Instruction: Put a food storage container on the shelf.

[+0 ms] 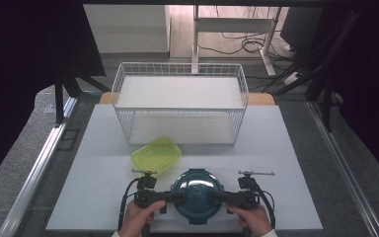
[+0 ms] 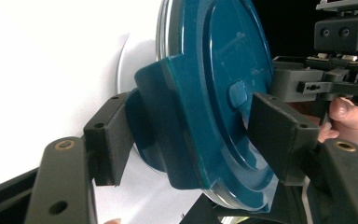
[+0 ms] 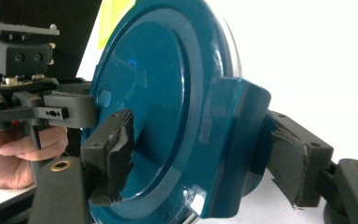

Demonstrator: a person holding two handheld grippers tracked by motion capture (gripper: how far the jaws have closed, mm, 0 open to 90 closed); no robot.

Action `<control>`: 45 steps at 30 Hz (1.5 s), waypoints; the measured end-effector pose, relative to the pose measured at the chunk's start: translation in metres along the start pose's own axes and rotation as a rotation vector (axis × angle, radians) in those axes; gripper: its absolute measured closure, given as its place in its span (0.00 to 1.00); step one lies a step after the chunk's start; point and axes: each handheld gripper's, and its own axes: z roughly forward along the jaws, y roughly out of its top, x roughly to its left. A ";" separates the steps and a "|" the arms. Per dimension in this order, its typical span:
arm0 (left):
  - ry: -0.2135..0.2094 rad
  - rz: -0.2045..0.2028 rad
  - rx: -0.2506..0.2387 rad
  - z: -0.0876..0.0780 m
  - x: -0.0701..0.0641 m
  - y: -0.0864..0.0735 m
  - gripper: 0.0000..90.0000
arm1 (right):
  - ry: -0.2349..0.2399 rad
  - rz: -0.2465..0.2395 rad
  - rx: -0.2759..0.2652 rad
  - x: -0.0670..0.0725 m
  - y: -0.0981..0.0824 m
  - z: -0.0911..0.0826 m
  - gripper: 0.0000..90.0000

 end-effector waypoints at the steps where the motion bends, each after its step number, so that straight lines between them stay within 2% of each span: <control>1: 0.000 0.000 0.000 0.000 0.000 0.000 0.39 | 0.000 0.000 0.000 0.000 0.000 0.000 0.32; 11: 0.021 0.016 -0.037 -0.002 -0.007 -0.003 0.41 | -0.005 0.010 -0.031 0.002 0.000 -0.005 0.36; 18: 0.026 0.037 -0.051 -0.003 -0.013 -0.001 0.44 | -0.026 -0.020 -0.064 0.008 0.001 -0.012 0.39; 33: 0.031 0.073 -0.055 -0.005 -0.020 0.004 0.45 | -0.042 -0.073 -0.091 0.015 0.006 -0.019 0.38; 41: 0.018 0.073 -0.064 -0.006 -0.026 0.012 0.45 | -0.052 -0.097 -0.110 0.020 0.013 -0.025 0.38; 45: 0.011 0.084 -0.070 -0.010 -0.030 0.023 0.45 | -0.061 -0.121 -0.125 0.027 0.023 -0.029 0.38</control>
